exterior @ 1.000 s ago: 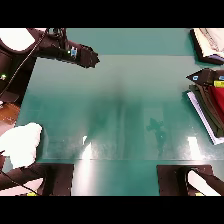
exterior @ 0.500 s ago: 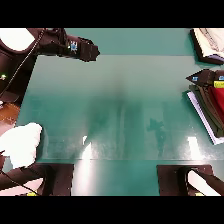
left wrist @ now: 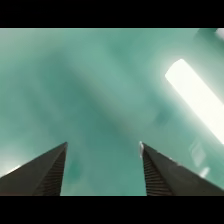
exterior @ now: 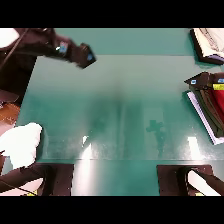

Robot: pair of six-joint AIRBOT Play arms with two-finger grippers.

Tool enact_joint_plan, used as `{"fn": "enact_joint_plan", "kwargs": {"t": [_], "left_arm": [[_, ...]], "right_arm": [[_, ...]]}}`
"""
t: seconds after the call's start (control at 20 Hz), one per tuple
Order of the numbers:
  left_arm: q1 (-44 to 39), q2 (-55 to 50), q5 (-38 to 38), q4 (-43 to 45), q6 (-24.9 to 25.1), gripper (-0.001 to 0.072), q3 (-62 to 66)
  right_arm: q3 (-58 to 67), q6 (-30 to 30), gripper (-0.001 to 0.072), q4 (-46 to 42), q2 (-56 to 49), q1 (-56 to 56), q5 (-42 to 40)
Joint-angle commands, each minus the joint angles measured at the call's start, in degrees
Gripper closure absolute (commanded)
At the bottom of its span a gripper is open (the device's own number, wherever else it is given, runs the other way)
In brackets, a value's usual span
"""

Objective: Fold the shirts.

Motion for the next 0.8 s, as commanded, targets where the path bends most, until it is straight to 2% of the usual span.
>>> {"fn": "enact_joint_plan", "kwargs": {"t": [0.0,0.05,0.1,0.55,0.75], "left_arm": [[0.3,3.1,-22.9,23.9,-4.4,0.0176,-0.3],[0.3,3.4,-26.8,30.7,-6.1,0.0105,-1.6],[0.6,3.5,-29.3,36.3,-8.1,-0.0004,-3.6],[10.7,3.5,-30.5,39.1,-13.0,-0.0005,-39.3],[12.3,3.5,-28.7,42.8,-15.6,-0.0005,-49.3]], "right_arm": [[0.0,0.0,0.0689,0.0,0.0,0.0,0.2],[0.0,0.0,0.0689,0.0,0.0,0.1,0.2],[0.0,0.0,0.0689,0.0,0.0,0.0,0.2],[0.0,-2.0,0.0689,-0.1,0.0,0.0,0.3],[0.0,-2.1,0.0689,-0.2,0.0,0.0,0.3]]}}
